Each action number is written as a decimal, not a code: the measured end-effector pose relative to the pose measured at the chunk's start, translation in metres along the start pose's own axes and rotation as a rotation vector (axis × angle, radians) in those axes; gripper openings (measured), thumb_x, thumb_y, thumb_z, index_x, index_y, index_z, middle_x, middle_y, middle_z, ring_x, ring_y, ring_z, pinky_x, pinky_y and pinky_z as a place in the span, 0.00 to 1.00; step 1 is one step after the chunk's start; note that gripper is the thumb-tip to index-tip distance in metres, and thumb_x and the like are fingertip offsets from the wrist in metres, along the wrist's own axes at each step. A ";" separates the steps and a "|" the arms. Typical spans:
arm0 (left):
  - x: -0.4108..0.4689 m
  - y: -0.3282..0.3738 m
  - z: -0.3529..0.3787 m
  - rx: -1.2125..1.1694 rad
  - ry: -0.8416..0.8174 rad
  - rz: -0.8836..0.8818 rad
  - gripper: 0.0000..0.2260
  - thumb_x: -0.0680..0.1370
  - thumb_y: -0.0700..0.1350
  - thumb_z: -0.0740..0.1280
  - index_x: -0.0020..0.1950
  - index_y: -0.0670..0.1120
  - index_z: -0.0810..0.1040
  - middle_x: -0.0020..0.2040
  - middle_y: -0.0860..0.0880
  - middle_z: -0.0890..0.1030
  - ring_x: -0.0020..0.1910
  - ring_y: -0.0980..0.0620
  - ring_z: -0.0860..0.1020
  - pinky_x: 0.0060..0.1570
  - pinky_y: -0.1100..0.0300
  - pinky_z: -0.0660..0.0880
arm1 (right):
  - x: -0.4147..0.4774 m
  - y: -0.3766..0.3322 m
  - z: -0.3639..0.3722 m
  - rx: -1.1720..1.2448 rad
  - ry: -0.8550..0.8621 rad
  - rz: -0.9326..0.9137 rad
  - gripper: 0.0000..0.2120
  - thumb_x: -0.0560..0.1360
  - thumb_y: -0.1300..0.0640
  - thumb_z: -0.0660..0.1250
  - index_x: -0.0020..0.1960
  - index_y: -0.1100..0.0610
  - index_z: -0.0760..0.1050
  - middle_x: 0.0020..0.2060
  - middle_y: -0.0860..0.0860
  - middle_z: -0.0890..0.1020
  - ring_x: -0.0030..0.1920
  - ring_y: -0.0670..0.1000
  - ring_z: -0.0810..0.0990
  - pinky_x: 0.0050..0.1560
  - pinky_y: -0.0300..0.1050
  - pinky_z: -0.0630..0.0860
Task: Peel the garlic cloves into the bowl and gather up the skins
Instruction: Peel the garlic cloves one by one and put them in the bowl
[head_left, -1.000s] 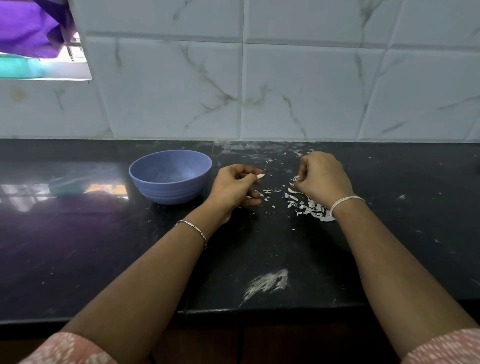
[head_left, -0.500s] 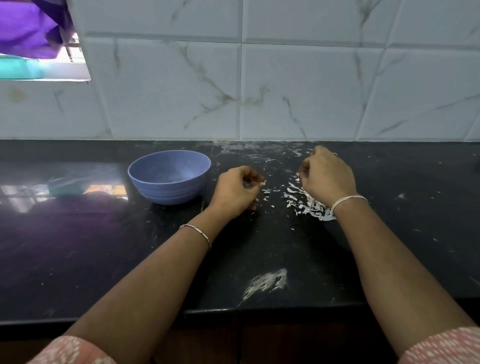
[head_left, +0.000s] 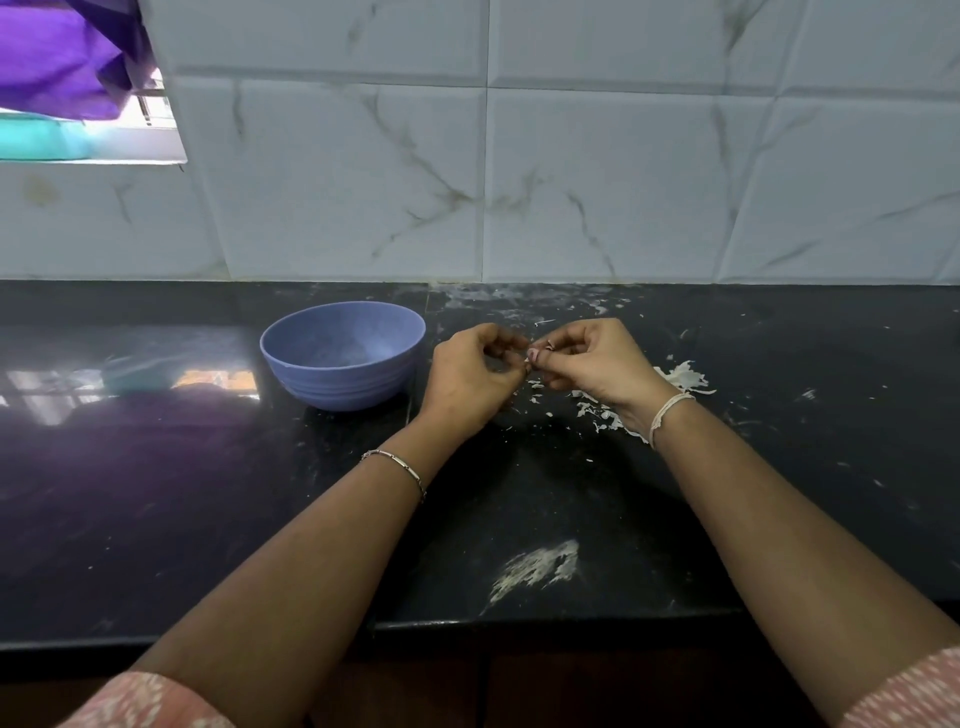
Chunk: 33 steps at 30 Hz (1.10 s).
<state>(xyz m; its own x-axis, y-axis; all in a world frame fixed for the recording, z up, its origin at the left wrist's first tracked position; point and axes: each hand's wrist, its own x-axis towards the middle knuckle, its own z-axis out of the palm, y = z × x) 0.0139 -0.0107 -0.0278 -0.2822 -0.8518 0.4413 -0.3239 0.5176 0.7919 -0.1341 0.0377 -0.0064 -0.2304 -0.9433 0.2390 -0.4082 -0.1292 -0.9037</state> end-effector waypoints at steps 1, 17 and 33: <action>0.000 0.000 0.000 0.015 -0.009 -0.001 0.06 0.75 0.42 0.72 0.48 0.52 0.82 0.40 0.55 0.82 0.37 0.56 0.81 0.38 0.57 0.82 | -0.001 0.000 0.001 0.062 -0.003 0.018 0.03 0.72 0.66 0.73 0.42 0.60 0.80 0.35 0.56 0.82 0.33 0.47 0.80 0.33 0.35 0.79; -0.001 0.002 -0.001 0.076 0.018 0.036 0.08 0.74 0.43 0.73 0.53 0.49 0.85 0.41 0.55 0.83 0.35 0.61 0.78 0.41 0.60 0.80 | -0.003 -0.005 0.006 0.195 0.067 0.040 0.03 0.73 0.66 0.72 0.40 0.64 0.81 0.39 0.61 0.85 0.40 0.55 0.84 0.40 0.37 0.81; -0.003 0.003 0.001 0.183 0.041 0.091 0.10 0.73 0.48 0.74 0.54 0.55 0.84 0.41 0.58 0.82 0.42 0.55 0.80 0.47 0.53 0.80 | 0.001 0.000 0.011 0.027 0.175 -0.037 0.08 0.67 0.67 0.72 0.34 0.56 0.80 0.32 0.54 0.83 0.35 0.52 0.82 0.48 0.57 0.82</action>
<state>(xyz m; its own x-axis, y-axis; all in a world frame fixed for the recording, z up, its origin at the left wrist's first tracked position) 0.0127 -0.0064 -0.0267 -0.2826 -0.8012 0.5274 -0.4587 0.5958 0.6593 -0.1246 0.0334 -0.0103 -0.3667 -0.8706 0.3280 -0.3959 -0.1730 -0.9018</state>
